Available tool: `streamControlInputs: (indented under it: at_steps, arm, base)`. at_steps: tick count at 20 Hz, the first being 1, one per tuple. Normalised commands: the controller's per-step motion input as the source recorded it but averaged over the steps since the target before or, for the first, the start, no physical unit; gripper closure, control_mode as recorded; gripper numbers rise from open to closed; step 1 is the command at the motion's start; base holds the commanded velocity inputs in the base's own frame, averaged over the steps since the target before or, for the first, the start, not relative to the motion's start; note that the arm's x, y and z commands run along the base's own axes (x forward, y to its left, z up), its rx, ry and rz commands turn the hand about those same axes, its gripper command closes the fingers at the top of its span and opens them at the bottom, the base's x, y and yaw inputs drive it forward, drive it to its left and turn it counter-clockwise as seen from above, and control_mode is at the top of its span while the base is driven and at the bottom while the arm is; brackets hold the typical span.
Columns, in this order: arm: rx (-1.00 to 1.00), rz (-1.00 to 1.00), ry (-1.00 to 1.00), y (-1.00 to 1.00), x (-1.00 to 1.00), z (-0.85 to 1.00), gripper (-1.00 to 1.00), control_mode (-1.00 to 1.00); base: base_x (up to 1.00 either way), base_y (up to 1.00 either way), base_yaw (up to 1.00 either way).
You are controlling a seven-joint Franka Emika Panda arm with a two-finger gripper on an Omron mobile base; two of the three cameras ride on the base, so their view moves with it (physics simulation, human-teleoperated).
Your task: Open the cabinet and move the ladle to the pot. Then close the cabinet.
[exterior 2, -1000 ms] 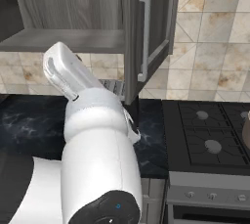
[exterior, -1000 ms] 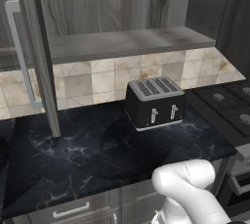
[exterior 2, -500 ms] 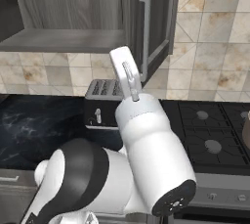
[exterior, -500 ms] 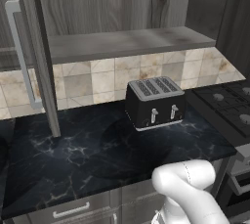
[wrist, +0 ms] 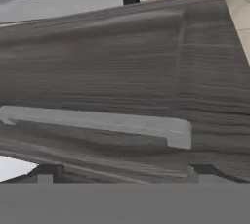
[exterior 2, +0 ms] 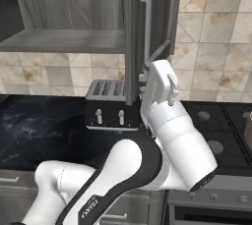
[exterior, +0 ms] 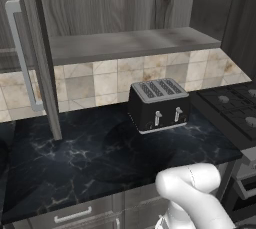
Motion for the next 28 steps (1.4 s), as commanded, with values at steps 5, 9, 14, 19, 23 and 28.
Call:
streamControlInputs:
  at_steps: [5, 9, 14, 19, 23, 28]
  arm:
    - [0.09, 0.32, -0.02, -0.53, 0.65, -0.33, -1.00, -1.00]
    - [0.12, 0.36, -0.03, -0.68, 0.50, -0.34, -1.00, -1.00]
    - [0.05, 0.31, -0.04, -0.05, 0.77, -0.26, -1.00, -1.00]
    - [0.00, 0.25, -0.15, 0.01, 0.60, -0.04, -1.00, -1.00]
    - [0.00, 0.19, -0.26, 0.01, 0.07, 0.00, -1.00, -1.00]
    - [0.00, 0.22, -0.29, 0.24, -0.17, 0.07, -1.00, -1.00]
  base:
    - [0.00, 0.00, 0.00]
    - [0.00, 0.00, 0.00]
    - [0.00, 0.00, 0.00]
    - [0.00, 0.00, 0.00]
    - [0.00, 0.00, 0.00]
    - [0.00, 0.00, 0.00]
